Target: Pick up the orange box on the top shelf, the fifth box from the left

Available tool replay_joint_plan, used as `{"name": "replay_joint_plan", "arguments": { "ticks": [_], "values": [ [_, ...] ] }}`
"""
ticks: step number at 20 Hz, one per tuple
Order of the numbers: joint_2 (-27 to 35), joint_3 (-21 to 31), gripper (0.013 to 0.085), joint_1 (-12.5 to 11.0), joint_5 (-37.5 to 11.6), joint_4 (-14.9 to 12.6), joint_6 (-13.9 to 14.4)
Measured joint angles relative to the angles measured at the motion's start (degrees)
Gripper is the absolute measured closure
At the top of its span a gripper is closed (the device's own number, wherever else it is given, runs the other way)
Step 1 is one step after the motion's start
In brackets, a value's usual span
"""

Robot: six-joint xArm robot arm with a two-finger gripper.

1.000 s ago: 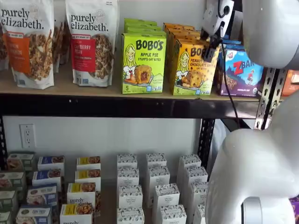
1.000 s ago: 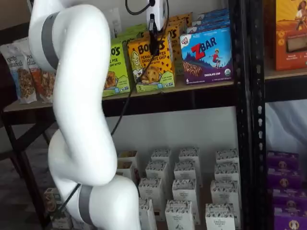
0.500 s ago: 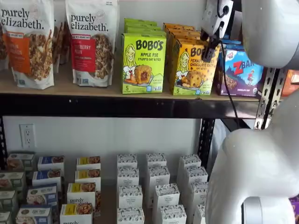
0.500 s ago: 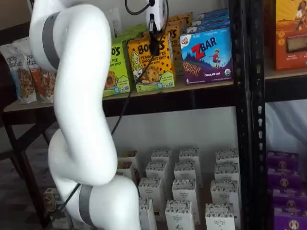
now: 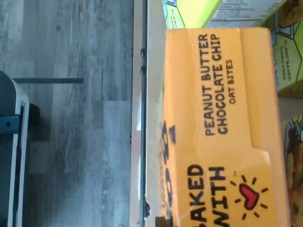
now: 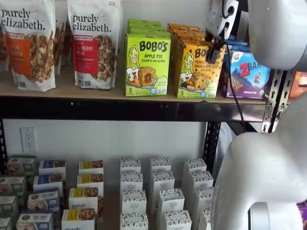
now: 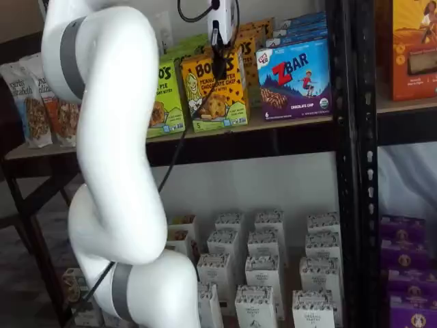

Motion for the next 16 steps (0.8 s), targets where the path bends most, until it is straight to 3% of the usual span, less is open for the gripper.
{"name": "replay_joint_plan", "arguments": {
  "ticks": [6, 16],
  "values": [
    [-0.6, 0.7, 0.0610, 0.0, -0.6, 0.4, 0.1],
    [-0.8, -0.4, 0.0610, 0.7, 1.5, -0.7, 0.8]
  ]
}}
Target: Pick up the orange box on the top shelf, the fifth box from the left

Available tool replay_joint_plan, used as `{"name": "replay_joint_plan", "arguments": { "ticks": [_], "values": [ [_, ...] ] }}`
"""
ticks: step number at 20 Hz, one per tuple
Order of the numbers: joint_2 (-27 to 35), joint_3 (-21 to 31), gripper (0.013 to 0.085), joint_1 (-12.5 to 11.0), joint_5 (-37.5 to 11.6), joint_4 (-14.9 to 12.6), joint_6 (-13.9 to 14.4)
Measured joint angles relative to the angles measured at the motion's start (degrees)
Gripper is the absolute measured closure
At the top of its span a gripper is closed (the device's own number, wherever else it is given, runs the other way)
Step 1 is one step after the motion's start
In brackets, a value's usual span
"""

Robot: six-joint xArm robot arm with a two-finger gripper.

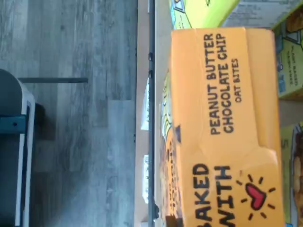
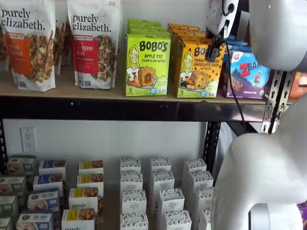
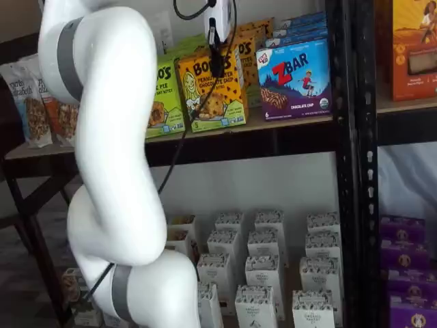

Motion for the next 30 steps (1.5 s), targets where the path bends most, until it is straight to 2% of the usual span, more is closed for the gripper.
{"name": "replay_joint_plan", "arguments": {
  "ticks": [9, 15, 21, 30],
  "values": [
    [-0.9, -3.3, 0.0610, 1.2, 8.8, -1.3, 1.6],
    [-9.5, 4.9, 0.0610, 1.7, 9.6, -3.5, 1.6],
    [-16.5, 11.4, 0.0610, 0.9, 10.9, -3.3, 1.0],
    [-22.9, 17.0, 0.0610, -0.2, 12.2, -3.0, 0.1]
  ]
}}
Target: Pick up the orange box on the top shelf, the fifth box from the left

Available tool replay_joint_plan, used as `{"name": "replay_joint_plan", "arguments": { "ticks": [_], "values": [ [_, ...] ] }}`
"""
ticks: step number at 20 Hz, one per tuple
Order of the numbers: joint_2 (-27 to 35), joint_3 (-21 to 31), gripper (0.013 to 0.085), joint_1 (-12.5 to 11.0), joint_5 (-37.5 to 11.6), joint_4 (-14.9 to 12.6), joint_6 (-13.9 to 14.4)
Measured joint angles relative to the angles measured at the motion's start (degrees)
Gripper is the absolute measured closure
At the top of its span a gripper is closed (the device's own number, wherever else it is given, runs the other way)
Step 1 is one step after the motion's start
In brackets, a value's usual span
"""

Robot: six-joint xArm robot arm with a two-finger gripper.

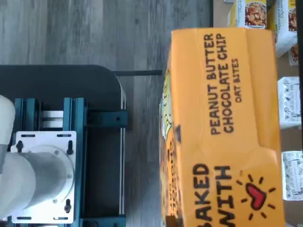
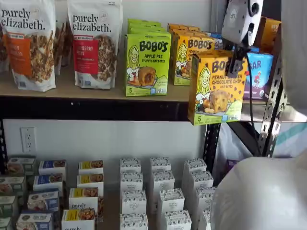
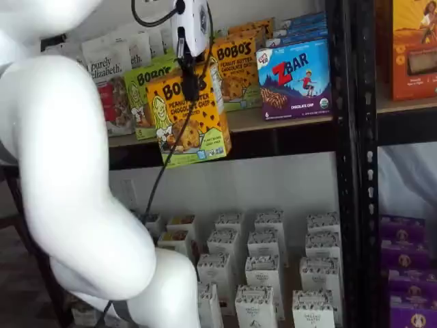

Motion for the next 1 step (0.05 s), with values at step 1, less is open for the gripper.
{"name": "replay_joint_plan", "arguments": {
  "ticks": [1],
  "values": [
    [-0.7, 0.6, 0.0610, -0.3, 0.0, 0.1, -0.2]
  ]
}}
